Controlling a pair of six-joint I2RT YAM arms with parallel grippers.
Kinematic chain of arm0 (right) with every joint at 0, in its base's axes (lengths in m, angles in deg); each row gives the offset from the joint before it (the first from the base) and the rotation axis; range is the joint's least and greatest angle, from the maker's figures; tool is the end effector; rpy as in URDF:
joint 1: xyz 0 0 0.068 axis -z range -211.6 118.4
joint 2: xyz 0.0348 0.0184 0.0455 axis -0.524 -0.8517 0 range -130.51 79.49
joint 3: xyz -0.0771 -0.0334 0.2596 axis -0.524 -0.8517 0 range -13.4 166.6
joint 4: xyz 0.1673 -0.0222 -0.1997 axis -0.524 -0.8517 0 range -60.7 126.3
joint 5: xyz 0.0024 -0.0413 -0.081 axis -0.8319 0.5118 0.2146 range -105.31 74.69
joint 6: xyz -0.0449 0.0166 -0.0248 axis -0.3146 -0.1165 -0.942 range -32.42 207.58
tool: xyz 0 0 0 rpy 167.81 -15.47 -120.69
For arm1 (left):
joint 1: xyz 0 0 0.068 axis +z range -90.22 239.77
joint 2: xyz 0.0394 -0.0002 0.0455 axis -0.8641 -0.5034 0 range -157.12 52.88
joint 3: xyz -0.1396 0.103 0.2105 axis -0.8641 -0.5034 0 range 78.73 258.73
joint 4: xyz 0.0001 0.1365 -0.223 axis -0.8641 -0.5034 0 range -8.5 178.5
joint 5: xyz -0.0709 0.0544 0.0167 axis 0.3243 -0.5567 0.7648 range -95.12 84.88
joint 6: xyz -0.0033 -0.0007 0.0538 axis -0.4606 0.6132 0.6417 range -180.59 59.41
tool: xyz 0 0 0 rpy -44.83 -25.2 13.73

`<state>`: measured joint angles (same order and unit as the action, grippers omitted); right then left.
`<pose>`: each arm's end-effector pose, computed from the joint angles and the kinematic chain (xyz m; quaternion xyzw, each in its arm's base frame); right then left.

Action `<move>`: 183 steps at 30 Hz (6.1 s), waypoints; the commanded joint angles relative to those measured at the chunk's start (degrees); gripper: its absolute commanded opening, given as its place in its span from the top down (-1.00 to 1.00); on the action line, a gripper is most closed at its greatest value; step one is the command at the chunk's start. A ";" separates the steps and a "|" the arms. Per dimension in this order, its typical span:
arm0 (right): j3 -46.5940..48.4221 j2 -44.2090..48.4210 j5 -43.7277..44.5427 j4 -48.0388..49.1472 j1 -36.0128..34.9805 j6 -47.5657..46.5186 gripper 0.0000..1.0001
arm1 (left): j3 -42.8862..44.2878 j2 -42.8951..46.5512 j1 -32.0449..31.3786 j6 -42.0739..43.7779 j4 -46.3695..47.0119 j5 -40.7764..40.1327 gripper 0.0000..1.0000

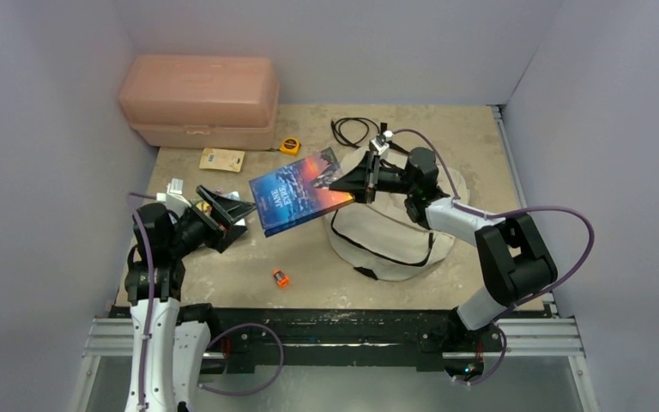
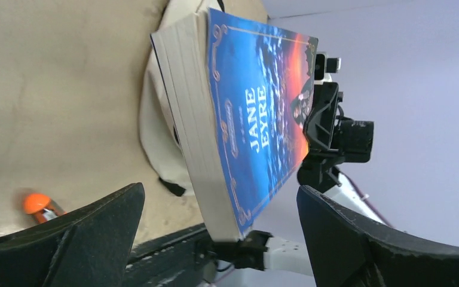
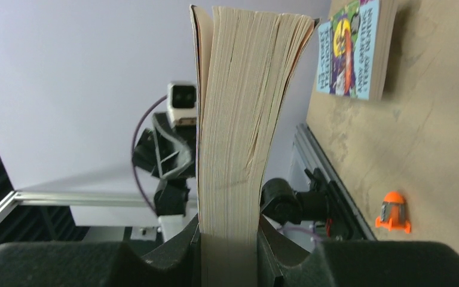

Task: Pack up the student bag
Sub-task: Pick up the book from the center of the board, then place the book in the student bag.

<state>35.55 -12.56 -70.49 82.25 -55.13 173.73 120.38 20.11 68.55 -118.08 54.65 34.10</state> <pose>0.3034 0.1638 0.2584 0.0309 0.6963 0.7088 0.1088 0.1250 -0.0034 0.3106 -0.2831 0.7638 -0.4667 0.3445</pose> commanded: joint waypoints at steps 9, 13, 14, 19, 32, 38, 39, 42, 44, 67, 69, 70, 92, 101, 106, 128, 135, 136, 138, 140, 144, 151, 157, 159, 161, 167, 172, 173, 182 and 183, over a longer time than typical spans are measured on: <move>-1.57 4.34 -1.59 23.40 -1.24 18.24 1.00 | -6.98 0.25 -5.70 -21.63 16.31 1.78 -1.00; -2.23 1.96 -1.13 31.69 -1.51 23.97 1.00 | -9.84 -4.62 -12.32 -27.59 30.66 2.37 -0.85; -2.27 1.29 -1.04 33.09 -1.68 24.75 1.00 | -9.67 -5.52 -13.70 -28.01 32.40 1.75 -0.76; -3.17 0.18 -0.40 35.05 -2.15 25.24 1.00 | -9.70 -4.32 -16.85 -28.70 35.09 -2.96 -0.29; 1.64 5.48 -2.15 -10.80 -2.33 -10.41 0.21 | -5.89 1.76 -16.86 -22.86 16.66 -9.62 1.00; 13.79 11.60 17.07 -61.20 -2.30 -48.13 -0.53 | 1.37 7.17 -16.86 -14.68 1.39 -18.93 1.00; 13.81 12.30 18.14 -63.08 -2.16 -50.20 -0.58 | 1.61 8.35 -16.86 -14.43 0.26 -20.16 1.00; 15.05 13.43 26.02 -72.27 -2.21 -57.69 -0.64 | 3.42 10.14 -16.78 -13.53 -4.62 -24.23 1.00; 14.44 15.44 33.15 -75.06 -2.45 -61.01 -0.65 | 5.16 10.35 -16.83 -12.22 -8.39 -26.68 1.00; 21.83 -2.52 95.52 -92.75 -31.99 -72.15 -0.14 | 3.05 9.15 -16.86 -8.13 -7.08 -20.17 1.00; 21.68 -1.79 95.93 -92.99 -32.22 -71.69 -0.13 | 3.43 9.05 -16.86 -7.55 -7.25 -19.59 1.00; 21.57 -1.25 96.00 -93.09 -32.27 -71.51 -0.13 | 3.52 8.92 -16.86 -7.34 -7.33 -19.45 1.00; 20.48 4.72 89.84 -100.56 -32.11 -65.21 -0.48 | 2.22 4.05 -16.82 -7.55 -1.10 -14.65 1.00; 18.27 9.70 90.29 -99.80 -32.11 -64.18 -0.20 | 2.32 3.52 -16.86 -7.46 -0.52 -13.72 1.00; 17.29 11.41 94.59 -99.26 -31.92 -62.15 0.40 | 2.14 3.46 -16.84 -7.75 0.04 -13.35 1.00; 8.11 14.07 80.41 -71.11 -31.31 -78.61 0.05 | 3.00 5.64 -16.84 -9.21 -0.51 -11.97 1.00; 12.87 13.02 88.03 -73.28 -31.67 -75.13 1.00 | 1.48 4.23 -16.86 -11.36 3.38 -6.73 1.00; 13.44 13.95 88.53 -73.27 -31.67 -73.96 1.00 | 0.25 4.16 -16.86 -12.65 5.61 -5.67 1.00; 14.82 16.15 88.78 -73.52 -31.67 -71.46 1.00 | -1.64 4.47 -16.86 -15.02 8.44 -4.72 1.00; 16.31 18.44 90.31 -73.82 -31.64 -69.57 1.00 | -2.24 4.89 -16.86 -16.00 8.90 -5.20 1.00; 19.76 20.83 89.92 -74.46 -31.62 -67.23 1.00 | -3.10 4.09 -16.86 -17.65 11.15 -5.14 1.00; 23.92 20.42 88.97 -75.34 -31.58 -64.20 1.00 | -5.78 -1.58 -20.90 -24.34 21.70 -6.74 1.00; 24.79 19.74 88.24 -73.99 -31.58 -62.59 1.00 | -3.03 -7.12 -31.39 -25.14 20.80 -18.04 1.00; 25.05 19.27 88.33 -74.08 -31.58 -62.25 1.00 | -3.16 -8.00 -35.15 -27.33 20.24 -22.57 1.00; 25.26 18.94 88.39 -74.07 -31.58 -62.24 1.00 | -3.16 -7.76 -38.10 -28.72 19.86 -26.21 1.00; 25.33 19.01 88.65 -73.87 -31.49 -62.75 1.00 | 0.22 -6.42 -41.93 -29.47 18.52 -27.89 1.00; 25.86 18.68 88.29 -73.58 -31.29 -63.06 1.00 | 5.24 -10.45 -43.64 -29.95 19.51 -26.12 1.00; 26.11 18.66 87.97 -73.63 -31.31 -62.89 1.00 | 6.08 -11.12 -44.06 -30.00 19.52 -26.51 1.00; 27.09 19.13 86.70 -73.63 -31.31 -62.47 1.00 | 7.48 -16.98 -47.89 -32.97 20.45 -31.56 1.00; 27.06 19.25 86.53 -73.59 -31.27 -62.38 1.00 | 6.91 -17.60 -48.91 -33.78 21.23 -33.20 1.00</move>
<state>58.92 5.62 16.44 4.95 -86.45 110.09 123.94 3.13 22.50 -147.09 65.14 4.50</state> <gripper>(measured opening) 0.020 0.284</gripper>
